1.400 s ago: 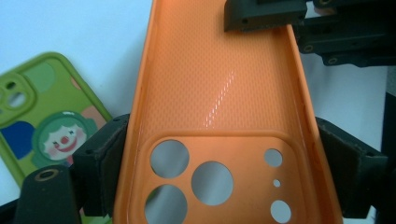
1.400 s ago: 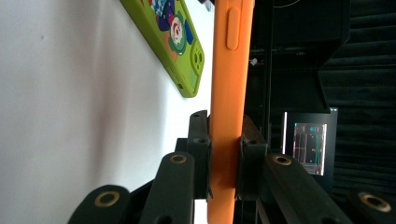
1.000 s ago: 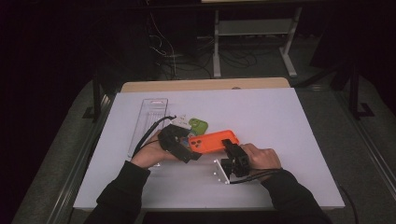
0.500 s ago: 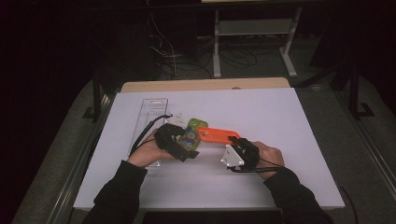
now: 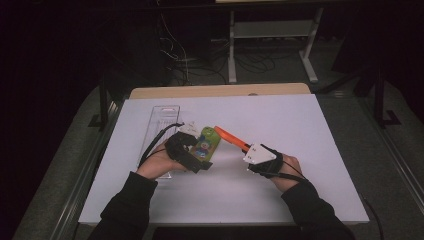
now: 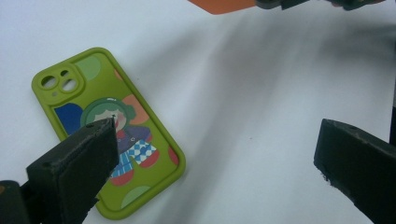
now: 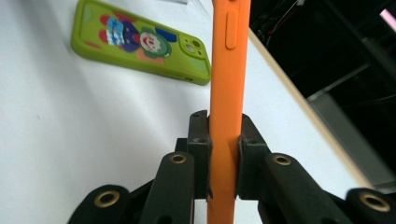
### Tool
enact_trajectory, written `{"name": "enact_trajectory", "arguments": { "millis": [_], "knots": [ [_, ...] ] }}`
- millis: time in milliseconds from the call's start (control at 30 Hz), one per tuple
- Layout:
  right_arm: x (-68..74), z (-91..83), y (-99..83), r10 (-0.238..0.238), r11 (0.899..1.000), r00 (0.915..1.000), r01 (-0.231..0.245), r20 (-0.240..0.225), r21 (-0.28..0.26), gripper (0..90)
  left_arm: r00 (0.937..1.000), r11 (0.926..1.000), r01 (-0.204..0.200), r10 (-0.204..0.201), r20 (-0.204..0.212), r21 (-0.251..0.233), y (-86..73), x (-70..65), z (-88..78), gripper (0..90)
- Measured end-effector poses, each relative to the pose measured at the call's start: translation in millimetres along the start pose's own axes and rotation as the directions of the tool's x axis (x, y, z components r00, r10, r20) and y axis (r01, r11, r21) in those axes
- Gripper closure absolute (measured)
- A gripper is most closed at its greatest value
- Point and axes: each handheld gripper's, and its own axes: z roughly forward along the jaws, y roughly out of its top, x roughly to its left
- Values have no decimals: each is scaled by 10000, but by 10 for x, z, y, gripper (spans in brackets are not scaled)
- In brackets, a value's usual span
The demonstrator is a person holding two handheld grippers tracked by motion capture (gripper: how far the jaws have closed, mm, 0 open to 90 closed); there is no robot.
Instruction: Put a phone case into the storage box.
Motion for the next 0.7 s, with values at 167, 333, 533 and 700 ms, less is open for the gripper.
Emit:
{"name": "enact_trajectory", "arguments": {
  "millis": [167, 333, 533, 700],
  "knots": [
    [-80, -1, -19, 1596, 9869, 9851, -1609, -638, -159, 778, 9999, 10000, -28, 30, -154, 82, -1, 5, -14, 0],
    [-155, -6, -46, 2843, 9578, 9506, -2873, -1248, -60, 779, 9999, 9999, -98, 99, -127, 116, 0, 9, -11, 0],
    [-252, 8, -96, 4031, 9112, 8940, -4119, -1958, -49, 779, 9997, 9996, -82, 88, -209, 277, -4, 16, -11, 0],
    [-295, 23, -122, 4801, 8693, 8439, -4942, -2394, 9, 779, 9997, 10000, -1, 3, -236, 61, 0, 17, -24, 0]
  ]
}}
